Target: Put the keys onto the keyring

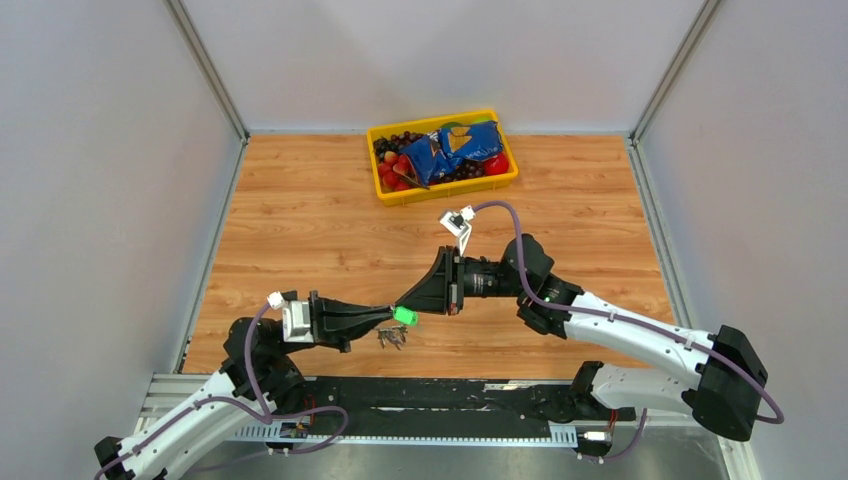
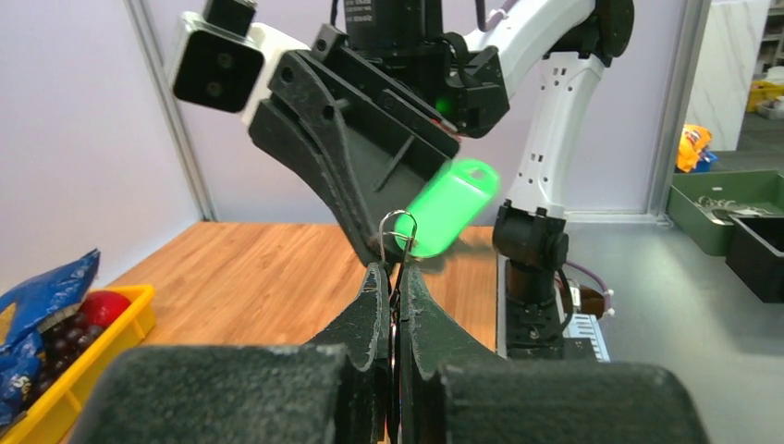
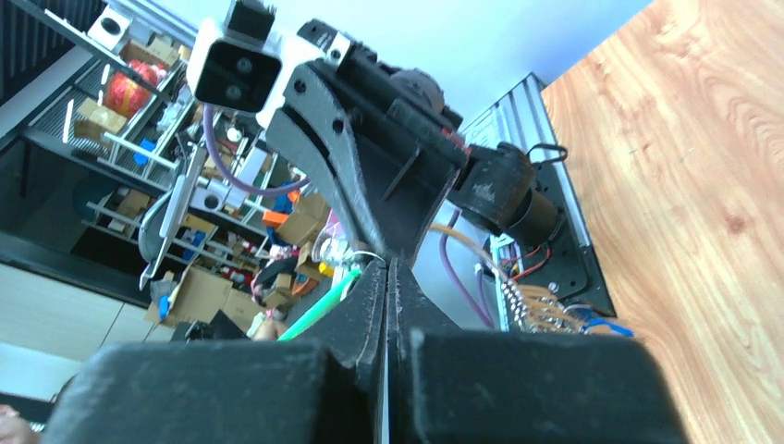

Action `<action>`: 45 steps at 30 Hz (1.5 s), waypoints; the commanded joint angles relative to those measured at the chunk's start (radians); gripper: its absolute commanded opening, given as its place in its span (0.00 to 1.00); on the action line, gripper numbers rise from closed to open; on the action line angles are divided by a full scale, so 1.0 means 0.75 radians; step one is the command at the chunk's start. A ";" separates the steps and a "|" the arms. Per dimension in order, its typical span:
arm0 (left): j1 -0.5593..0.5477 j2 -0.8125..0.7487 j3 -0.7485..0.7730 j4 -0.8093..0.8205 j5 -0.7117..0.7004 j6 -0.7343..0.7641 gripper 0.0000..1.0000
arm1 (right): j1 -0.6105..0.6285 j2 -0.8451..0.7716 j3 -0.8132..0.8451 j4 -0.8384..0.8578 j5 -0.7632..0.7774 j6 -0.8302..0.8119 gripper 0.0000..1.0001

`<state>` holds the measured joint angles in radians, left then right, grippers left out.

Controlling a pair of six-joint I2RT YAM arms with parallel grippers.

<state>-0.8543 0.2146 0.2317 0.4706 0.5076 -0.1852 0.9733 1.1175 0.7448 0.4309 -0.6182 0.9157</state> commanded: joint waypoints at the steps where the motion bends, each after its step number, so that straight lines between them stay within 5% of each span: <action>1: -0.016 0.026 0.022 0.091 0.146 -0.048 0.01 | -0.029 0.011 0.062 0.077 0.113 0.003 0.00; 12: -0.015 0.036 0.028 0.068 0.116 -0.037 0.01 | -0.028 0.005 0.056 0.099 0.087 -0.017 0.00; 34: -0.016 -0.102 0.003 -0.031 -0.132 0.009 0.01 | -0.028 -0.321 -0.058 -0.200 0.148 -0.215 0.00; 45: -0.016 -0.118 -0.006 -0.025 -0.168 0.010 0.01 | -0.001 -0.198 -0.159 0.139 0.065 -0.009 0.00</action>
<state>-0.8639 0.1379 0.2268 0.4221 0.4015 -0.1940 0.9554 0.9405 0.6323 0.3676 -0.5373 0.8356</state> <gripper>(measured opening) 0.029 0.003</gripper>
